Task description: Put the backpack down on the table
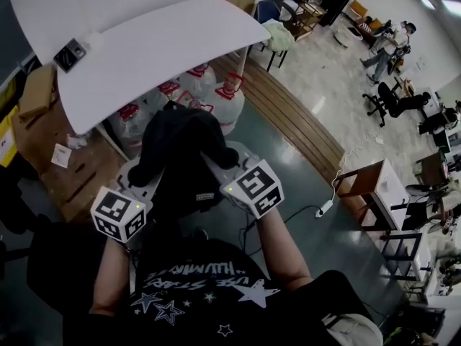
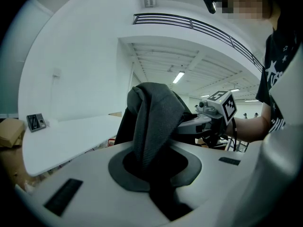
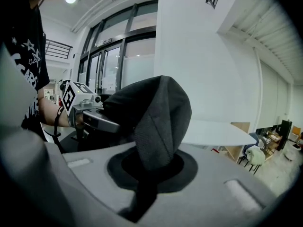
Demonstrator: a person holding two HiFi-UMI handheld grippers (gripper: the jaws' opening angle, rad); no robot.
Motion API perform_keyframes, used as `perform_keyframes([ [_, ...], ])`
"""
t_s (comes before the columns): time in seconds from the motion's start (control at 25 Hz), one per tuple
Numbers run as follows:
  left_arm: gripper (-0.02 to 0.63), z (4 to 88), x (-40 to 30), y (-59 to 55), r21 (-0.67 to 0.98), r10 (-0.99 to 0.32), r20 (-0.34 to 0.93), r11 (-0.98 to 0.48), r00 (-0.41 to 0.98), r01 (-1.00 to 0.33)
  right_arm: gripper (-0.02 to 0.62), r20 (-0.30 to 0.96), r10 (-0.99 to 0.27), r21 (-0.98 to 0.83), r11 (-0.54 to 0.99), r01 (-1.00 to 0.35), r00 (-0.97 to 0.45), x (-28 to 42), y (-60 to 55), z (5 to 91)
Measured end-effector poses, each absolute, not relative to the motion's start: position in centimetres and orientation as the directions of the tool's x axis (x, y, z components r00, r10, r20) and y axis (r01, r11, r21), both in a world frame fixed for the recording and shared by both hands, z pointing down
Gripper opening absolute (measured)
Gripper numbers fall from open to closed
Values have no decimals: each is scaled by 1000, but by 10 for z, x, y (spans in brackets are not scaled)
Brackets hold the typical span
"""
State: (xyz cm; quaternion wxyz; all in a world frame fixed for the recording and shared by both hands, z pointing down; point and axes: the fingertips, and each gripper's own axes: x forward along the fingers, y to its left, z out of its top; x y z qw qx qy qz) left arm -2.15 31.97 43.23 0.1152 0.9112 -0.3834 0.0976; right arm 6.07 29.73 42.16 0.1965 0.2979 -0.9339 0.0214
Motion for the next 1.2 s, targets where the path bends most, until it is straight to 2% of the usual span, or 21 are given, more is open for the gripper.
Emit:
perform_keyframes([
  [0.28, 54, 436, -51, 280, 160, -636, 262, -713, 726, -683, 23, 384, -582, 69, 792, -606, -717, 31, 261, 422],
  [0.8, 54, 400, -119, 194, 81, -612, 203, -767, 764, -636, 25, 328, -654, 127, 746, -654, -682, -36, 180, 386],
  [1.2, 54, 387, -125, 156, 49, -533, 220, -831, 817, -555, 25, 311, -712, 118, 686, -718, -629, -40, 150, 376],
])
